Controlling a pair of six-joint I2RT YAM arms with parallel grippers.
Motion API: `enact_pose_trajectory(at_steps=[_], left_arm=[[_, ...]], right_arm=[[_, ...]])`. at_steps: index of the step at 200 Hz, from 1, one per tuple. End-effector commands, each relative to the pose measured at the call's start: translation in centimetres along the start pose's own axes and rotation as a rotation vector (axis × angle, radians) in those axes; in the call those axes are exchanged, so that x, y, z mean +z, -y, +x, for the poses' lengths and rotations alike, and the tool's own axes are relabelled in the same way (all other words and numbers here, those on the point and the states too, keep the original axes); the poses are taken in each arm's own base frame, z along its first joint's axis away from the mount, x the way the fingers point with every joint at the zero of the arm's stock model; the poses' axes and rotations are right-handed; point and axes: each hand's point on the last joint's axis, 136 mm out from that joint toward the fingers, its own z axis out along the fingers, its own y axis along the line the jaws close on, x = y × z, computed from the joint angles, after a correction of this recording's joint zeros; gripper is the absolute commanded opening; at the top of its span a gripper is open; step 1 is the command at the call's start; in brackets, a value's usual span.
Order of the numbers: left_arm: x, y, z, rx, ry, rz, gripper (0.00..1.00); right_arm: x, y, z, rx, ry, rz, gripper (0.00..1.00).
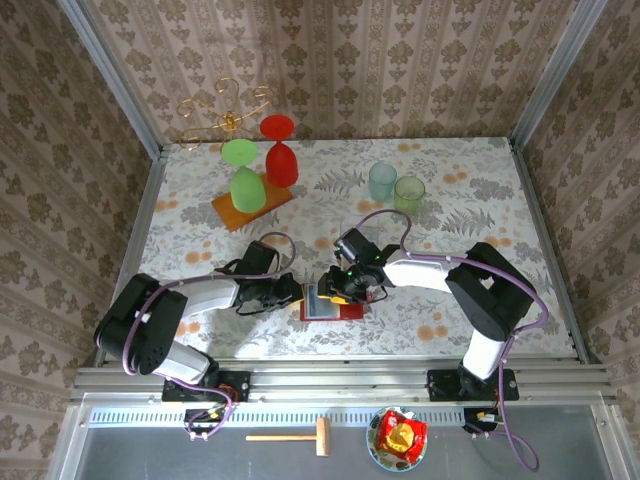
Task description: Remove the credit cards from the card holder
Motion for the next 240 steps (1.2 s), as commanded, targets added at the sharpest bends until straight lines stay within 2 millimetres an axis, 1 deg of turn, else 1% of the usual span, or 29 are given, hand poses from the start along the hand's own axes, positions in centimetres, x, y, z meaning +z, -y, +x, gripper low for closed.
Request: enact_pose_trajectory(at_steps=[1, 23, 45, 60, 82, 120, 145, 163, 183, 203, 240], left_arm=[[-0.3, -1.3, 0.5, -0.012, -0.009, -0.042, 0.1], [-0.3, -1.2, 0.4, -0.011, -0.008, -0.043, 0.1], [-0.5, -0.9, 0.3, -0.01, -0.004, -0.036, 0.1], [-0.7, -0.6, 0.0, -0.009, 0.008, -0.029, 0.13], [-1.2, 0.4, -0.2, -0.007, 0.029, -0.003, 0.16], [-2.8, 2.1, -0.9, 0.008, 0.075, 0.026, 0.24], [-3.2, 3.6, -1.1, 0.014, 0.084, 0.067, 0.26], [-2.8, 4.3, -1.1, 0.017, 0.075, 0.086, 0.27], [-2.1, 4.6, -0.9, 0.017, 0.05, 0.093, 0.27], [-1.3, 5.1, -0.7, 0.017, 0.03, 0.111, 0.25], [0.0, 5.2, -0.1, 0.012, -0.016, 0.109, 0.24]], right_arm=[[-1.0, 0.5, -0.2, -0.003, 0.022, 0.038, 0.41], [-0.9, 0.7, -0.3, 0.006, 0.017, 0.031, 0.41], [-0.7, 0.6, -0.2, 0.01, 0.016, 0.008, 0.41], [-0.7, 0.3, -0.3, 0.017, 0.017, -0.02, 0.4], [-0.7, 0.2, -0.2, 0.031, 0.019, -0.041, 0.4], [-0.8, 0.4, -0.3, 0.052, 0.025, -0.078, 0.4], [-0.7, 0.4, -0.3, 0.065, 0.019, -0.101, 0.4], [-0.6, 0.4, -0.4, 0.07, 0.02, -0.109, 0.4], [-0.7, 0.4, -0.4, 0.073, 0.021, -0.117, 0.4], [-0.7, 0.4, -0.4, 0.075, 0.022, -0.122, 0.39], [-0.8, 0.3, -0.5, 0.074, 0.028, -0.128, 0.39]])
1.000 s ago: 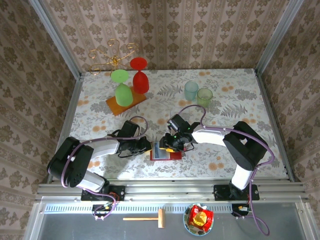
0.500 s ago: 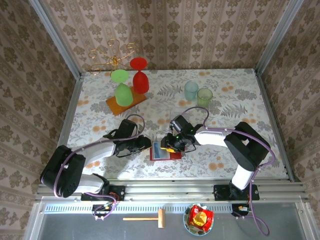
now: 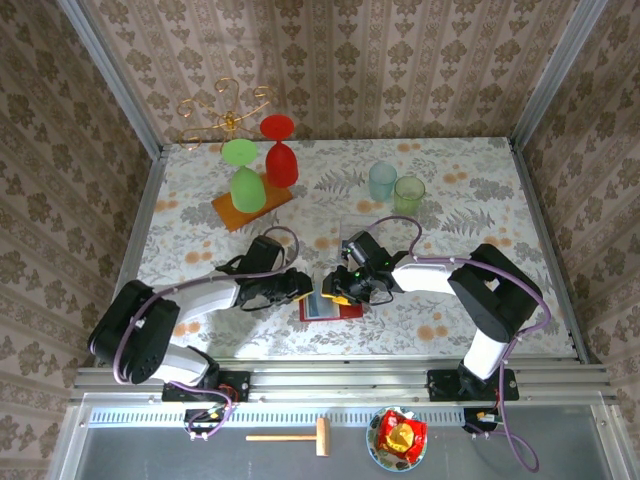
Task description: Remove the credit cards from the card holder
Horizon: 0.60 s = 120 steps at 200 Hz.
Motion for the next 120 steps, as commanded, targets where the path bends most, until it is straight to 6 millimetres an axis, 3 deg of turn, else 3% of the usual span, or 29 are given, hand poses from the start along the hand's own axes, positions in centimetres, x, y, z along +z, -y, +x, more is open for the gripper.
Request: enact_pose_trajectory(at_steps=[1, 81, 120], left_arm=[[0.6, 1.4, -0.2, 0.003, -0.019, 0.038, 0.24], [1.5, 2.2, 0.2, 0.004, -0.047, 0.065, 0.2], [1.0, 3.2, 0.0, 0.031, -0.047, 0.066, 0.22]], right_arm=[[-0.6, -0.4, 0.0, 0.001, 0.004, -0.029, 0.39], [-0.7, -0.7, -0.1, 0.014, 0.015, -0.047, 0.39], [-2.7, -1.2, -1.1, 0.004, 0.085, -0.049, 0.4]])
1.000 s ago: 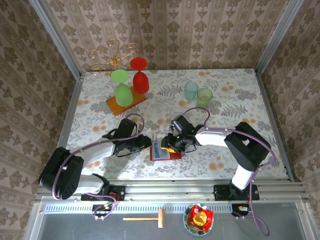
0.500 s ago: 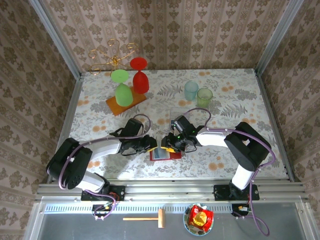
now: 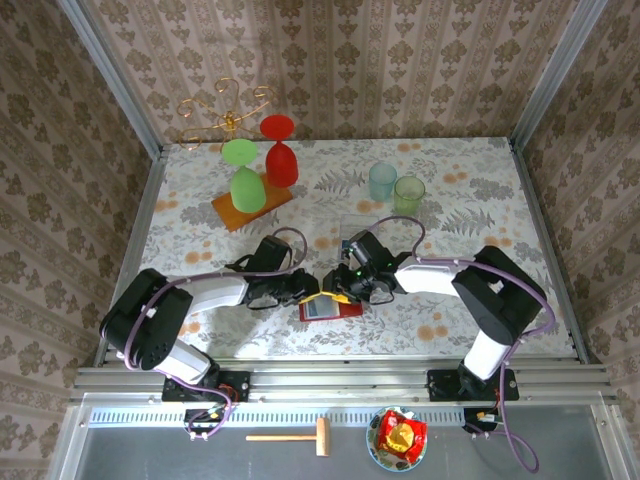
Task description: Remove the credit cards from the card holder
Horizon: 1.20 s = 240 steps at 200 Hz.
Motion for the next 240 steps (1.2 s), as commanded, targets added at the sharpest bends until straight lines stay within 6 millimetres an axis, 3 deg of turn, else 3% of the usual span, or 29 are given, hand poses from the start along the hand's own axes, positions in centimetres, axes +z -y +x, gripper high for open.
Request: enact_pose_trajectory(at_steps=[1, 61, 99, 105, 162, 240], left_arm=[[-0.5, 2.2, -0.4, 0.036, -0.003, 0.034, 0.22], [-0.9, 4.3, -0.8, 0.084, -0.014, 0.045, 0.3], [0.0, 5.7, -0.7, 0.111, -0.043, 0.055, 0.39], [0.2, 5.9, -0.7, 0.114, -0.049, 0.055, 0.41], [2.6, 7.1, -0.7, 0.143, -0.087, 0.048, 0.52], [4.9, 7.8, -0.9, 0.142, -0.103, 0.057, 0.54]], right_arm=[[-1.9, -0.6, -0.7, -0.002, 0.054, -0.013, 0.4], [-6.3, 0.8, -2.3, 0.001, 0.157, 0.024, 0.4], [-7.9, 2.0, -2.5, 0.013, 0.185, 0.047, 0.4], [-8.7, 1.5, -2.5, 0.0, 0.203, 0.03, 0.4], [-10.4, 3.0, -2.0, 0.019, 0.241, 0.034, 0.4], [-12.1, 3.8, -1.4, 0.014, 0.255, 0.037, 0.41]])
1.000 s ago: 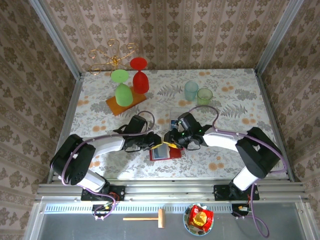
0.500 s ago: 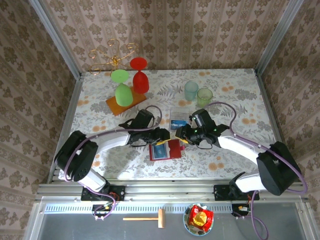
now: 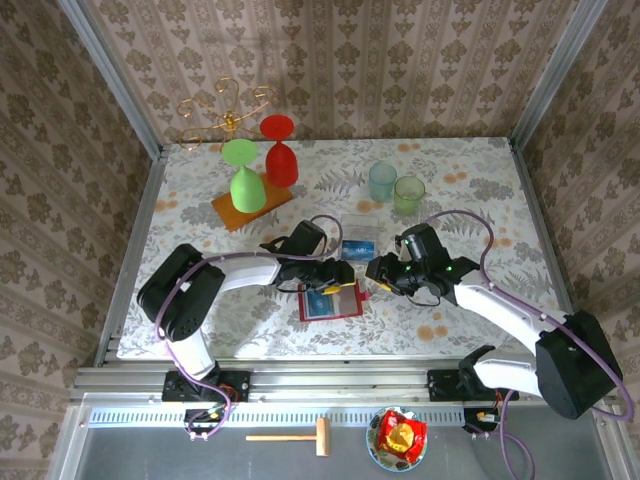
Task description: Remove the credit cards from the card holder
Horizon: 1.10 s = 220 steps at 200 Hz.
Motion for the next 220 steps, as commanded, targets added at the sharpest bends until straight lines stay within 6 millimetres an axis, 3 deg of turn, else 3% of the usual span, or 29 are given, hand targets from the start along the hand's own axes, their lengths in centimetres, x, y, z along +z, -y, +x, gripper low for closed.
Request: enact_pose_trajectory(at_steps=[1, 88, 147, 220], left_arm=[[0.0, 1.9, -0.6, 0.032, 0.013, 0.044, 0.54], [-2.2, 1.2, 0.1, 0.054, 0.056, 0.018, 0.51], [-4.8, -1.6, 1.1, 0.042, 0.105, -0.059, 0.41], [-6.9, -4.9, 1.9, 0.025, 0.15, -0.151, 0.41]], right_arm=[[-0.5, 0.9, 0.4, -0.009, -0.003, 0.03, 0.41], [2.0, -1.1, 1.2, -0.042, -0.07, -0.013, 0.38], [4.0, -3.4, 2.3, -0.092, -0.113, -0.023, 0.37], [8.1, -2.9, 4.2, -0.109, -0.224, 0.042, 0.35]])
